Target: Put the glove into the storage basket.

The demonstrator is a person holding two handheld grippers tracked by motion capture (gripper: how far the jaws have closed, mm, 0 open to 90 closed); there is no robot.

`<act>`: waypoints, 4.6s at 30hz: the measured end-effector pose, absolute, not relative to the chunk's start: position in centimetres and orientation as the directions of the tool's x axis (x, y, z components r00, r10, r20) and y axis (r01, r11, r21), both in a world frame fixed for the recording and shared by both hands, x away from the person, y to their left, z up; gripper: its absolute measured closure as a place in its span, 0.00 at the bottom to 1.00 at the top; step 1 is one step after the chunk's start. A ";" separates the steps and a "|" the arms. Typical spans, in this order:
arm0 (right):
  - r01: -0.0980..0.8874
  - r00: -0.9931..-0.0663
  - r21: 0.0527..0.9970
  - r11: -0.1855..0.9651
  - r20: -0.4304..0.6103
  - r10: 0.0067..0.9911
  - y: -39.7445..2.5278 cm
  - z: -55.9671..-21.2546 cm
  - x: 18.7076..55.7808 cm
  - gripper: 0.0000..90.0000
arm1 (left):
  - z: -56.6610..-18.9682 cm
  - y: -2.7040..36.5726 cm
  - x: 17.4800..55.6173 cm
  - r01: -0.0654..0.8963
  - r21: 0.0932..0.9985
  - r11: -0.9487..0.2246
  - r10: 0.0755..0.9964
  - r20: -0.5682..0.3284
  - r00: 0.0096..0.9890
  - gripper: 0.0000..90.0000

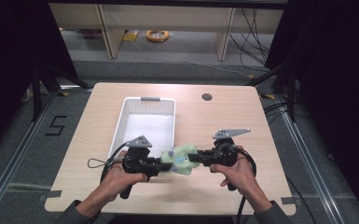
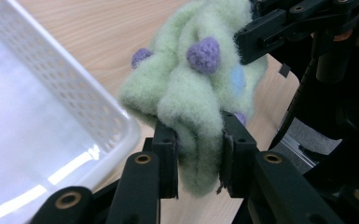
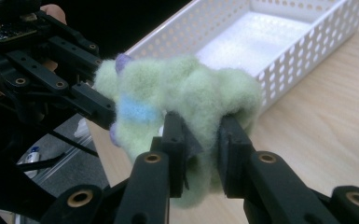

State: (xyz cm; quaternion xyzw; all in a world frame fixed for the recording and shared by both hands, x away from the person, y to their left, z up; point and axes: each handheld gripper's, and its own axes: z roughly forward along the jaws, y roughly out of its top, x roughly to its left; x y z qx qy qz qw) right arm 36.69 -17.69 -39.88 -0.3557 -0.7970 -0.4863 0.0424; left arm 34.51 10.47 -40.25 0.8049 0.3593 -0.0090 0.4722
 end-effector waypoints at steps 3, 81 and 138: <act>0.595 -0.752 0.747 0.296 0.387 0.534 -16.6 -39.3 37.5 0.85 | -39.8 11.5 35.2 0.592 0.751 -0.292 0.595 -0.342 0.728 0.79; 0.683 -0.690 0.514 0.519 0.222 0.689 -2.7 -44.1 46.3 0.60 | -44.8 17.9 43.6 0.757 0.472 -0.451 0.796 -0.171 0.581 0.61; 0.601 -0.727 0.703 0.379 0.286 0.624 -11.7 -40.0 43.2 0.38 | -41.7 15.8 38.6 0.666 0.699 -0.262 0.779 -0.254 0.573 0.19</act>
